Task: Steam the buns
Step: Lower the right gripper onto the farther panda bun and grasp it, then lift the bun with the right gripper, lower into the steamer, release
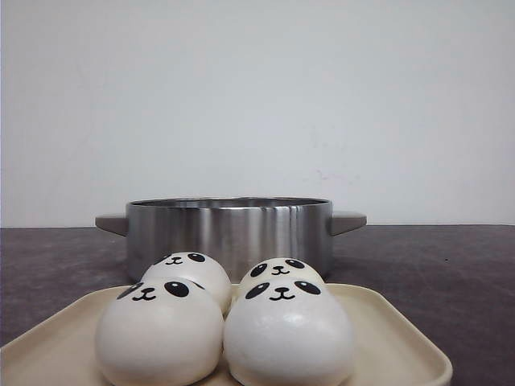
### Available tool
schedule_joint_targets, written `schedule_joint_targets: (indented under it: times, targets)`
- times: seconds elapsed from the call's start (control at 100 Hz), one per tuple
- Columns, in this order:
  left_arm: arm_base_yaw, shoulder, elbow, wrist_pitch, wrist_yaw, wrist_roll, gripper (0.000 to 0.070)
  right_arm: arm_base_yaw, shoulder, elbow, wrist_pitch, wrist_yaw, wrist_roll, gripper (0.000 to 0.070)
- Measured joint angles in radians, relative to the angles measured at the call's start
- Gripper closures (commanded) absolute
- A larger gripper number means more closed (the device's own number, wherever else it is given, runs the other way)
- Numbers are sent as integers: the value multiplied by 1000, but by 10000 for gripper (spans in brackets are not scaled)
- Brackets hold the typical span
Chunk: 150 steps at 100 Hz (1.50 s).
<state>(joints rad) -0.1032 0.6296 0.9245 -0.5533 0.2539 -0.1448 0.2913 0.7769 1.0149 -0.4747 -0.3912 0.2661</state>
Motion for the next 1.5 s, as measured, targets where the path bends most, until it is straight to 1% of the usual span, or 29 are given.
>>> schedule_joint_targets:
  times: [0.08,0.14,0.22,0.32,0.44,0.59,0.77,0.87,0.93,0.97,1.02,1.05,1.07,1.09,1.12,1.15,1.16,1.18,1.33,1.42,1.5]
  targets:
    - [-9,13,0,-1,0,0,24,114,98,2,-35,84,5,85]
    - [-16,25,0,-2,0,0,24,211,183,2,-84,157,27,85]
    - [-27,38,0,-4,0,0,24,318,297,3,-150,214,63,85]
    - [-42,47,0,-4,0,-2,24,387,433,4,-202,220,102,85]
    - [-60,56,0,-4,0,-4,24,432,592,9,-201,220,156,85]
    - [-87,68,0,-3,0,-4,24,464,737,9,-163,185,185,85]
    - [-122,76,0,-3,0,-4,24,473,830,11,-101,185,210,90]
    - [-138,79,0,-3,0,-4,24,472,873,12,-90,216,223,183]
    - [-146,79,0,-3,0,-4,24,470,891,12,-89,235,231,221]
    - [-151,79,0,-3,0,-4,24,469,898,12,-87,235,235,246]
    - [-156,80,0,-3,0,-4,24,469,904,15,-81,235,237,303]
    - [-157,80,0,-3,0,-4,24,469,906,18,-80,236,238,364]
    - [-158,82,0,-3,0,-4,24,469,908,18,-77,237,238,426]
    - [-160,82,0,-3,0,-4,24,470,910,19,-76,238,240,516]
    - [-162,84,0,-3,0,-4,24,473,913,19,-74,242,240,697]
    - [-164,85,0,-3,0,-4,24,473,915,20,-74,246,240,696]
    - [-164,85,0,-3,0,-4,24,473,915,20,-74,246,240,681]
    - [-164,86,0,-3,0,-4,24,473,916,20,-73,247,240,695]
    - [-164,91,0,-3,0,-4,24,483,909,22,-77,244,240,696]
    - [-164,91,0,-3,0,-4,24,494,858,35,-133,201,238,696]
    - [-168,91,0,-3,0,-4,24,521,776,103,-184,148,230,696]
